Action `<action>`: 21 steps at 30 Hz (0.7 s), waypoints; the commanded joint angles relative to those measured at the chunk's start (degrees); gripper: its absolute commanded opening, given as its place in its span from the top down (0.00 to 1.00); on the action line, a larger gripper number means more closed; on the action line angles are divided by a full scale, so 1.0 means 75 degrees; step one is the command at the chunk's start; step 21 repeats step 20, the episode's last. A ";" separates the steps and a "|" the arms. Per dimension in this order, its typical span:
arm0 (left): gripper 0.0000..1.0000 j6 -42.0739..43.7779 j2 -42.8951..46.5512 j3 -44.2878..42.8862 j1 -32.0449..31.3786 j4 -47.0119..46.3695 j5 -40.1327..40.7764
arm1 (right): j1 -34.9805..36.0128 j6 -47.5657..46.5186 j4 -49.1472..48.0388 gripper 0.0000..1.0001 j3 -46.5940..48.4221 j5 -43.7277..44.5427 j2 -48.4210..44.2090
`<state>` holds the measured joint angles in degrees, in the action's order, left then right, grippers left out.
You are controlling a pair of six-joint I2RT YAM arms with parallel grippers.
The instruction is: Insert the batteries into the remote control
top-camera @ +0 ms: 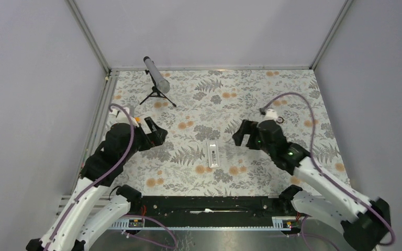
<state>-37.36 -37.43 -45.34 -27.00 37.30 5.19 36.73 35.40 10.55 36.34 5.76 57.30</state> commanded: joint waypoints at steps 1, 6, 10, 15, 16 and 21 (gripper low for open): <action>0.01 0.0412 0.0963 -0.1033 0.0026 0.1185 0.1187 | -0.0015 -0.0486 0.2568 0.00 0.0988 0.2827 -0.1945; 0.01 0.0997 0.1678 -0.1878 0.0026 0.1705 0.1640 | -0.0015 -0.1337 0.3664 0.00 0.2149 0.4352 -0.3420; 0.01 0.1237 0.1863 -0.2358 0.0026 0.1991 0.2048 | -0.0011 -0.1961 0.4094 0.00 0.2922 0.5160 -0.3800; 0.01 0.1411 0.2057 -0.2701 0.0026 0.2102 0.2162 | -0.0017 -0.2512 0.4002 0.00 0.3363 0.5709 -0.4319; 0.01 0.1455 0.2145 -0.2665 0.0026 0.2027 0.2107 | -0.0011 -0.2556 0.3982 0.00 0.3398 0.5774 -0.4387; 0.01 0.1400 0.2394 -0.2495 0.0026 0.1853 0.2134 | -0.0011 -0.2511 0.3966 0.00 0.3396 0.5703 -0.4575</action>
